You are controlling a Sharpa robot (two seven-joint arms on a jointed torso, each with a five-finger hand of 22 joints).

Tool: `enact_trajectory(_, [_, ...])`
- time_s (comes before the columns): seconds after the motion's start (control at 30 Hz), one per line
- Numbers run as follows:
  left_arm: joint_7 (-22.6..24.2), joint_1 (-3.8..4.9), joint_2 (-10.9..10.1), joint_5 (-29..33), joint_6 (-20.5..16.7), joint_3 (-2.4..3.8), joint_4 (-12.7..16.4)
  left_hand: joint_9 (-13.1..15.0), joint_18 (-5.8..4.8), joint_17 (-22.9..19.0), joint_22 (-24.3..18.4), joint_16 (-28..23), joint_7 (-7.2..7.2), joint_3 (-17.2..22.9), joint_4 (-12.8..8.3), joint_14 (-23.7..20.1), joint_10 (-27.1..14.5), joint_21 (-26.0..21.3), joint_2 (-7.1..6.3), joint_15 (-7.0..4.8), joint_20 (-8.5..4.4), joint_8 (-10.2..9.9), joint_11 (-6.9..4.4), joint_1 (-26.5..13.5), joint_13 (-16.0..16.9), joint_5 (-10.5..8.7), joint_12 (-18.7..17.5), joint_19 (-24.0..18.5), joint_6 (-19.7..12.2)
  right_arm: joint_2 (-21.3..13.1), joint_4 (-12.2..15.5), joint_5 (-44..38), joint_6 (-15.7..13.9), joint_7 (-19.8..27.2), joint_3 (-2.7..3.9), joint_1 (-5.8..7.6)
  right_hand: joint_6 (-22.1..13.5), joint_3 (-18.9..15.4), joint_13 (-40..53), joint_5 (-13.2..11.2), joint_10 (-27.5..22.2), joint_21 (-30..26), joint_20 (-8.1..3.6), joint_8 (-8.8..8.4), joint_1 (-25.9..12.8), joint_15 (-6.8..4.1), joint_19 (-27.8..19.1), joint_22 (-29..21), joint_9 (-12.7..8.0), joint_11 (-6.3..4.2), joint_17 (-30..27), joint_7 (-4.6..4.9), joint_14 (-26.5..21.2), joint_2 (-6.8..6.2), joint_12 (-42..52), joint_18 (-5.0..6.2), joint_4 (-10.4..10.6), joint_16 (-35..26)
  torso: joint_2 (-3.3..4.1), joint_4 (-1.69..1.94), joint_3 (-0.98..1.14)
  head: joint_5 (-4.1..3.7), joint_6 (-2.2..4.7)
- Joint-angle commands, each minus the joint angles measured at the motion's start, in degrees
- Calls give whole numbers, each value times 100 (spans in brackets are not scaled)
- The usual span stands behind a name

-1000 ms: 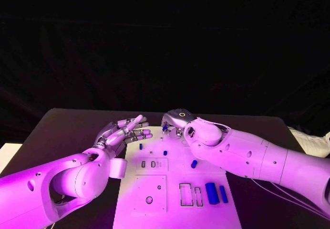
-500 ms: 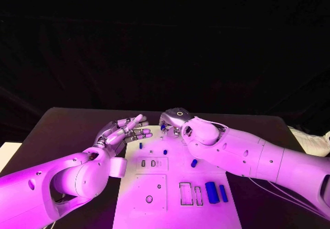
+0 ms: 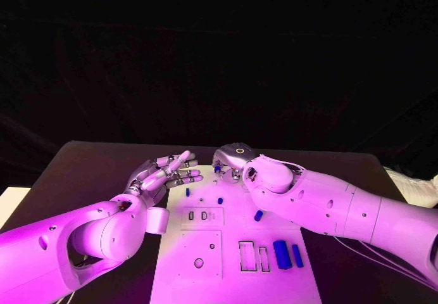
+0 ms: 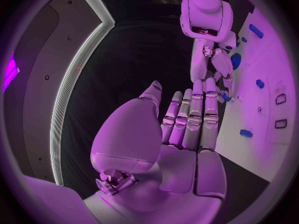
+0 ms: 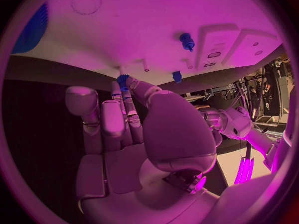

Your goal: Assemble the parts on the task board

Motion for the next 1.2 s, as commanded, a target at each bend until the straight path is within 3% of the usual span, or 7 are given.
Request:
enact_trajectory(0.03, [28, 13, 7, 8, 115, 6, 3, -6, 63, 6, -6, -18, 19, 4, -23, 17, -22, -20, 4, 33, 5, -38, 11, 34, -4, -17, -25, 53, 10, -22, 16, -103, 150, -74, -27, -42, 3, 20, 8, 0, 6, 22, 12, 39, -16, 6, -44, 9, 5, -25, -9, 12, 159, -24, 24, -36, 22, 33, 0, 3, 0, 1, -7])
enact_trajectory(0.23, [27, 13, 3, 8, 111, 6, -8, -5, 63, 11, -8, -23, 15, 4, -29, 20, -18, -24, 10, 32, 4, -37, 9, 33, -3, -18, -25, 57, 14, -55, 62, -187, 9, -96, -26, -50, 14, 26, 12, 34, 19, 36, 13, 46, -24, 5, -54, 21, 10, -31, -16, 7, 154, -37, 31, -35, 26, 35, 5, -4, -1, 0, -8])
enact_trajectory(0.97, [29, 13, 8, 8, 114, 5, -19, -4, 63, 14, -10, -26, 12, 3, -32, 23, -14, -26, 15, 31, 3, -35, 7, 31, -3, -18, -25, 60, 19, -64, 60, -175, -65, -99, -26, -62, -29, 12, 6, 22, -24, 51, 27, 29, -106, 22, -106, 16, 9, -16, -59, 17, 136, -136, 18, -30, 68, 31, 10, -1, -8, -14, -2])
enact_trajectory(1.07, [28, 13, 11, 8, 114, 5, -21, -4, 63, 14, -10, -26, 12, 3, -32, 23, -14, -26, 15, 31, 3, -35, 7, 31, -3, -18, -25, 60, 19, -58, 38, -104, -62, -90, -26, -62, -331, -16, -8, -124, -315, -14, 71, 0, -232, 89, -197, -94, -62, 64, -200, 98, 89, -262, 10, -16, 157, -45, 9, -2, -10, -15, -3])
enact_trajectory(1.2, [26, 13, 14, 8, 114, 5, -26, -4, 63, 14, -10, -26, 12, 3, -32, 23, -14, -26, 15, 31, 3, -35, 7, 31, -3, -18, -25, 60, 19, -51, 6, 20, -68, -79, -27, -62, -775, -157, -5, -166, -667, -94, 132, 7, -321, 134, -293, -227, -161, 128, -360, 135, 42, -384, 15, 14, 254, -133, 10, 3, -10, -23, -3])
